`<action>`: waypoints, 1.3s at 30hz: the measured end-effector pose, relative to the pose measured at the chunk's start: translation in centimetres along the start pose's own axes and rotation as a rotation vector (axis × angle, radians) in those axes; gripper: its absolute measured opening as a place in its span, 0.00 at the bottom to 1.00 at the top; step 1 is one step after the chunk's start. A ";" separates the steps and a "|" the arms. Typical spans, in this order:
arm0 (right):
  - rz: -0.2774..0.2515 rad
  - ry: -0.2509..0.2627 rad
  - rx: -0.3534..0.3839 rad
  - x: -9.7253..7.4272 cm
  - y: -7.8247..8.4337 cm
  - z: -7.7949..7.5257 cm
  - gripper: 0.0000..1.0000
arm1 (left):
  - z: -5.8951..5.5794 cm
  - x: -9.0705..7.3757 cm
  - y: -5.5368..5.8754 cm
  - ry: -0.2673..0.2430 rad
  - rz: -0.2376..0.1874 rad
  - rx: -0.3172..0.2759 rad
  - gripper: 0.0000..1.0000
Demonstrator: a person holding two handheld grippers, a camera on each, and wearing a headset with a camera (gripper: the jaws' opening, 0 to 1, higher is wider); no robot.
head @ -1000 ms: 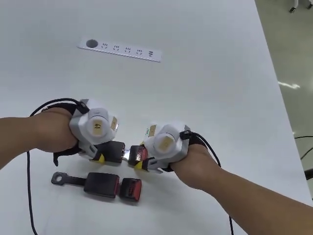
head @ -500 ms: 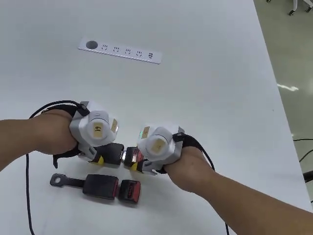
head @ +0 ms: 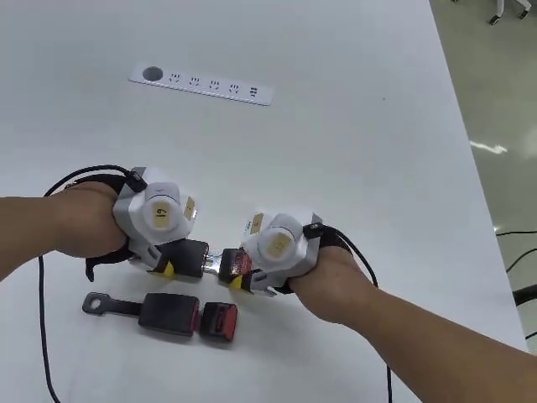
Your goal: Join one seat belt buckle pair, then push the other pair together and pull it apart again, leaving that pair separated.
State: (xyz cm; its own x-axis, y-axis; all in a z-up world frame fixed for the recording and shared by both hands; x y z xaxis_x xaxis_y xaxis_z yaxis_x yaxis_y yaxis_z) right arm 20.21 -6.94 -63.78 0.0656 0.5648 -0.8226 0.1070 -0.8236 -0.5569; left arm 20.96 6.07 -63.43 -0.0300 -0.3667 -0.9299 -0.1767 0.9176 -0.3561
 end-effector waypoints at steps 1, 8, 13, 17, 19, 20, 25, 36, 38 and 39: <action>0.000 0.000 -0.007 0.0 0.0 0.0 0.32 | 0.0 0.0 -0.1 0.000 0.002 0.002 0.32; 0.004 0.022 -0.007 -1.1 1.3 0.2 0.32 | -0.1 -0.1 -0.1 0.000 0.003 0.003 0.33; 0.022 0.032 0.004 -2.3 3.4 0.5 0.33 | -0.2 -0.1 -0.3 -0.002 0.011 0.000 0.33; 0.036 0.035 0.016 -3.7 4.9 0.9 0.33 | -0.2 -0.1 -0.4 -0.005 0.018 -0.003 0.33; 0.044 0.034 0.022 -4.0 6.0 0.9 0.33 | -0.1 -0.1 -0.3 -0.007 0.019 -0.003 0.33; 0.049 0.035 0.027 -4.3 6.4 1.0 0.33 | -0.1 -0.1 -0.3 -0.008 0.019 -0.002 0.33; 0.069 0.042 0.050 -5.7 7.9 1.3 0.33 | -0.2 0.0 -0.4 -0.013 0.027 -0.003 0.33; 0.116 0.022 0.050 -6.4 8.7 1.9 0.33 | -0.3 -0.1 -0.6 -0.021 0.041 -0.001 0.34; 0.123 0.024 0.047 -6.4 8.7 1.9 0.34 | -0.3 -0.1 -0.6 -0.025 0.045 -0.006 0.34; 0.125 0.026 0.045 -6.4 8.6 1.9 0.34 | -0.3 -0.1 -0.6 -0.026 0.047 -0.006 0.34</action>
State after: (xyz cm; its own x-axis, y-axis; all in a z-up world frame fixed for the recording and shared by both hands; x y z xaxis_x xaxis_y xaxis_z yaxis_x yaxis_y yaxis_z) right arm 18.87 -17.77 -63.55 0.1018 0.4584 -0.8829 0.0520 -0.8887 -0.4554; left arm 20.76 5.50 -63.14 -0.0128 -0.3192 -0.9476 -0.1818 0.9326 -0.3117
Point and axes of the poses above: the centre of the closed fingertips' face, and the gripper's own axes: x roughly forward along the fingers, z roughly to its left, y roughly out of its underside, the point moved 6 cm from there along -x, roughly backward along the fingers, and after that the axes turned 10 degrees about -x, right-handed, at the moved point
